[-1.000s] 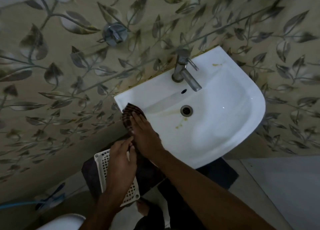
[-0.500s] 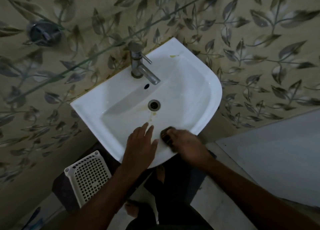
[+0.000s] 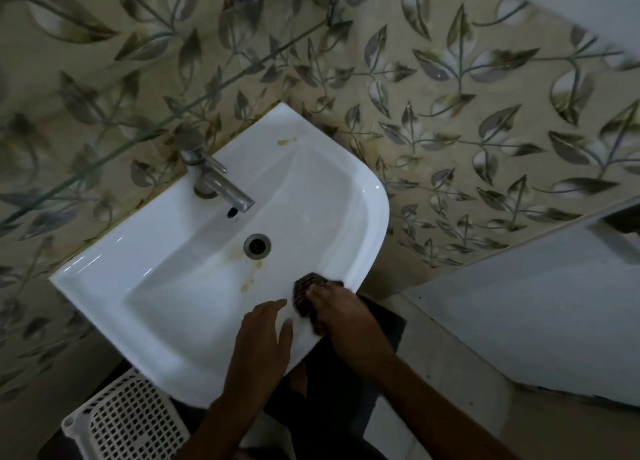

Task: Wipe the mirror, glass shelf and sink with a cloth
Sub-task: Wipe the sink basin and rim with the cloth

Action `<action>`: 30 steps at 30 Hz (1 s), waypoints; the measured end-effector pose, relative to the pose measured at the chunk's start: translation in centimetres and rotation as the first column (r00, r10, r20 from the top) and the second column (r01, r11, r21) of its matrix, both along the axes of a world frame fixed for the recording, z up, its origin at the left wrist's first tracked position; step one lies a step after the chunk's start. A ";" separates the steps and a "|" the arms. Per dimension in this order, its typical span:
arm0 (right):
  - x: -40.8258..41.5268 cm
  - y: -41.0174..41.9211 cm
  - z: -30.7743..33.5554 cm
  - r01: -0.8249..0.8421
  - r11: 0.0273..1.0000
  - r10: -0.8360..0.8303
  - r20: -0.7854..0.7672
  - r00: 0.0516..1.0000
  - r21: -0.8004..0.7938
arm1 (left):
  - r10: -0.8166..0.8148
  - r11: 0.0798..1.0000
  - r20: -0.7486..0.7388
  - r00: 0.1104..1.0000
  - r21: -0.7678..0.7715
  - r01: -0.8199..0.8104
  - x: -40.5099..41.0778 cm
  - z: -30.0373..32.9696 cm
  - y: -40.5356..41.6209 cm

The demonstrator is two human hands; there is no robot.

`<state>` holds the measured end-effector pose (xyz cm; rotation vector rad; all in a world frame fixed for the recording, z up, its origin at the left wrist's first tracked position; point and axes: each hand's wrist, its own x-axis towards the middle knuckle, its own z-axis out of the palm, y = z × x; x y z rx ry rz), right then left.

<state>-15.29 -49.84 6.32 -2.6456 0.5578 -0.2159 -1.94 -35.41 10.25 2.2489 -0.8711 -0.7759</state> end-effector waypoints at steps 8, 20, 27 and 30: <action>5.4 -18.1 0.1 0.107 0.954 -0.162 -0.179 0.970 -0.282 | 0.026 0.999 0.004 1.000 -0.048 -0.026 -0.4 0.0 -4.3; 15.8 -24.1 -0.3 0.231 0.913 -0.238 0.021 0.971 -0.337 | 0.005 1.000 0.187 0.982 -0.009 -0.004 3.2 -2.1 -4.2; 27.6 -23.9 -0.4 0.033 0.973 -0.016 0.074 0.997 -0.227 | 0.107 0.994 0.259 0.960 -0.063 -0.094 4.9 -1.3 -4.0; 30.2 -20.9 -0.8 0.077 0.989 -0.049 0.220 0.974 -0.123 | 0.159 0.982 0.317 0.935 -0.153 -0.115 5.1 -2.0 -3.2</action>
